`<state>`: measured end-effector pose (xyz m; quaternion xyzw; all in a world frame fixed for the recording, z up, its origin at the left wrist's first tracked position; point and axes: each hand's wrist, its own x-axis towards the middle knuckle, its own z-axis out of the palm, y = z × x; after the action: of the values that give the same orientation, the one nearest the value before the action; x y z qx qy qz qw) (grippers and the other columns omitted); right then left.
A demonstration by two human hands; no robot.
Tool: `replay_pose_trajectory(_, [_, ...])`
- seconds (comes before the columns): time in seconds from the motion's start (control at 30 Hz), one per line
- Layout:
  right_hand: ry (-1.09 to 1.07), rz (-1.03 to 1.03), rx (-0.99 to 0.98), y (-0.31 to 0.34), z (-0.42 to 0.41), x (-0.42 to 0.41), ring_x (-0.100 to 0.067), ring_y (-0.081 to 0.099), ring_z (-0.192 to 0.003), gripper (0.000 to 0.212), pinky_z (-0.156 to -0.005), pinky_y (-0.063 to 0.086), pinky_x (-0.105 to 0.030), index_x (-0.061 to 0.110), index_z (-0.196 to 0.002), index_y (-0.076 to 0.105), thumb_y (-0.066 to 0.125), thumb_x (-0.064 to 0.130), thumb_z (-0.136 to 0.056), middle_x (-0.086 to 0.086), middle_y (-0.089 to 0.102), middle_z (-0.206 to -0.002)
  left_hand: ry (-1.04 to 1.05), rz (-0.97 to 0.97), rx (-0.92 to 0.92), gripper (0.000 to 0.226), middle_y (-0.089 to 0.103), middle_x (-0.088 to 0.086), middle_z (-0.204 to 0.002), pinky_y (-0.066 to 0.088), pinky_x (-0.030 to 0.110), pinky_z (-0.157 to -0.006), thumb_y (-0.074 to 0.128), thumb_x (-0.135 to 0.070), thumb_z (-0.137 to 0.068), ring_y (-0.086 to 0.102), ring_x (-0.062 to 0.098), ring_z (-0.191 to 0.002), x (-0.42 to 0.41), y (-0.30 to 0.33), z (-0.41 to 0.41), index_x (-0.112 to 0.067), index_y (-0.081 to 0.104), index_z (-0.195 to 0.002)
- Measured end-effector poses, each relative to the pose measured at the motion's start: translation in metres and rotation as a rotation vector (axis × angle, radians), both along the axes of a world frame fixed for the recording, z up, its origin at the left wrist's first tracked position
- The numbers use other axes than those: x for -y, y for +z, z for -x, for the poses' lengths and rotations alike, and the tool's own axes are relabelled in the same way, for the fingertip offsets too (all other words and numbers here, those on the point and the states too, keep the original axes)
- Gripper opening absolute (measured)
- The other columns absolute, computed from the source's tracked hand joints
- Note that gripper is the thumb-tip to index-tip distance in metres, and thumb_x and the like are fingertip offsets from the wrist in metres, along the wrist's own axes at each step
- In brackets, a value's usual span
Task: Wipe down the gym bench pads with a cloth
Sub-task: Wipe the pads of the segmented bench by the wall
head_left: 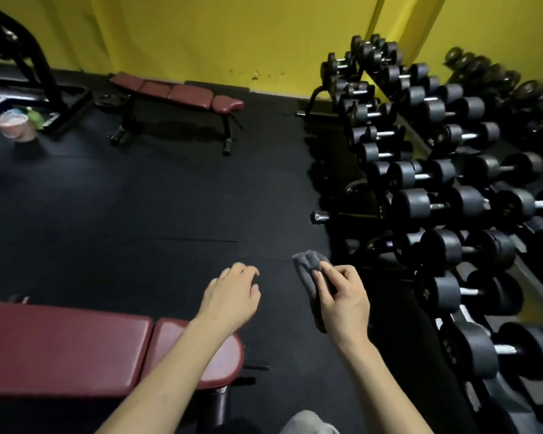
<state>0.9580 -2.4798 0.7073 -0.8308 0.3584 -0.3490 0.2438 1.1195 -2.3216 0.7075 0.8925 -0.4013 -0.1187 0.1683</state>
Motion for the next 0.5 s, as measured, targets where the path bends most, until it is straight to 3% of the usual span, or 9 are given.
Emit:
replay_pose_trajectory(0.2, [0.039, 0.041, -0.075, 0.027, 0.020, 0.124, -0.009, 0.059, -0.083, 0.017, -0.065, 0.049, -0.029, 0.031, -0.108, 0.078, 0.075, 0.036, -0.092, 0.012, 0.054, -0.094, 0.033, 0.096, 0.105, 0.038, 0.049, -0.012, -0.138, 0.042, 0.035, -0.104, 0.041, -0.038, -0.103, 0.050, 0.014, -0.124, 0.121, 0.027, 0.029, -0.030, 0.049, -0.139])
replay_pose_trajectory(0.5, [0.158, -0.052, -0.149, 0.019, -0.052, 0.230, -0.010, 0.057, -0.079, 0.022, -0.066, 0.048, -0.032, 0.032, -0.111, 0.078, 0.070, 0.043, -0.094, 0.009, 0.052, -0.090, 0.132, 0.052, 0.199, 0.036, 0.054, -0.011, -0.131, 0.043, 0.037, -0.104, 0.045, -0.038, -0.101, 0.054, 0.015, -0.120, 0.190, 0.019, -0.017, -0.028, 0.056, -0.133])
